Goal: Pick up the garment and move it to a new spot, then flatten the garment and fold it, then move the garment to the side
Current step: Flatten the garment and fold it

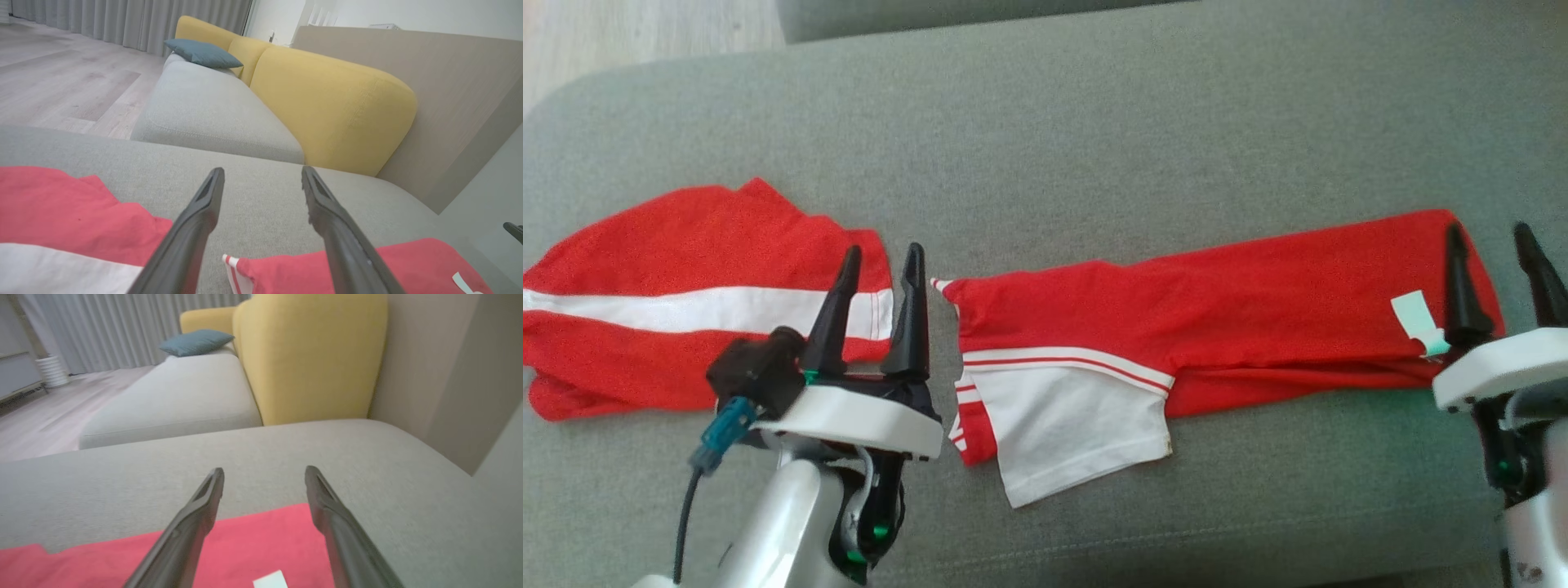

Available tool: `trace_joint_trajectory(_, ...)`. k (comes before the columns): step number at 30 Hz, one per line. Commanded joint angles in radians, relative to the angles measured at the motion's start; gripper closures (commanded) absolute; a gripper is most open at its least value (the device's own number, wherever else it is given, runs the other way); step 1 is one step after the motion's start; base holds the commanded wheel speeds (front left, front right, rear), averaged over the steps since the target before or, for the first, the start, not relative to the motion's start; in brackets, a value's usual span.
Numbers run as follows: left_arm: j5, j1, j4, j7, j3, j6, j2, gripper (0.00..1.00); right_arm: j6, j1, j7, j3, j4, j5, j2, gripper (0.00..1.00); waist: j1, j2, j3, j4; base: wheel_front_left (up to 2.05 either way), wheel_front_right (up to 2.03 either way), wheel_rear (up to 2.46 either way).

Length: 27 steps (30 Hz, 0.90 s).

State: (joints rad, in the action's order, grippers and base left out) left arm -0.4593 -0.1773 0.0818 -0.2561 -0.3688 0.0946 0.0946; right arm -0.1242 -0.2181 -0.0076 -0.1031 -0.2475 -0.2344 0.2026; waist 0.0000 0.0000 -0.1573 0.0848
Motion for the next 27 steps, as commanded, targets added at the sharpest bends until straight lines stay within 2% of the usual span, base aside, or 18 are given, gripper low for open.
trace_joint_trajectory(1,0.01,-0.05,-0.024,-0.006,0.041,-0.005,0.001,0.0,-0.007,-0.033,0.009,0.001,0.014,0.008,0.002,0.0,0.0,0.0,-0.013,-0.002,0.0,0.0,0.0)
trace_joint_trajectory(6,0.03,-0.067,0.005,-0.006,0.042,-0.032,-0.01,0.0,-0.007,-0.074,0.097,-0.134,-0.096,0.003,-0.053,0.0,0.0,0.0,-0.057,-0.011,0.0,0.0,0.0)
trace_joint_trajectory(12,0.052,-0.09,0.02,-0.006,0.053,-0.048,-0.015,0.0,-0.007,-0.122,0.169,-0.23,-0.156,0.013,-0.097,0.0,0.0,0.0,-0.107,-0.017,0.0,0.0,0.0)
trace_joint_trajectory(20,0.073,-0.118,0.024,-0.006,0.064,-0.061,-0.015,0.0,-0.007,-0.184,0.224,-0.311,-0.183,0.082,-0.123,0.0,0.0,0.0,-0.162,-0.007,0.0,0.0,0.0)
trace_joint_trajectory(27,0.082,-0.138,0.024,-0.006,0.073,-0.067,-0.015,0.0,-0.007,-0.21,0.257,-0.327,-0.188,0.129,-0.133,0.0,0.0,0.0,-0.19,0.003,0.0,0.0,0.0)
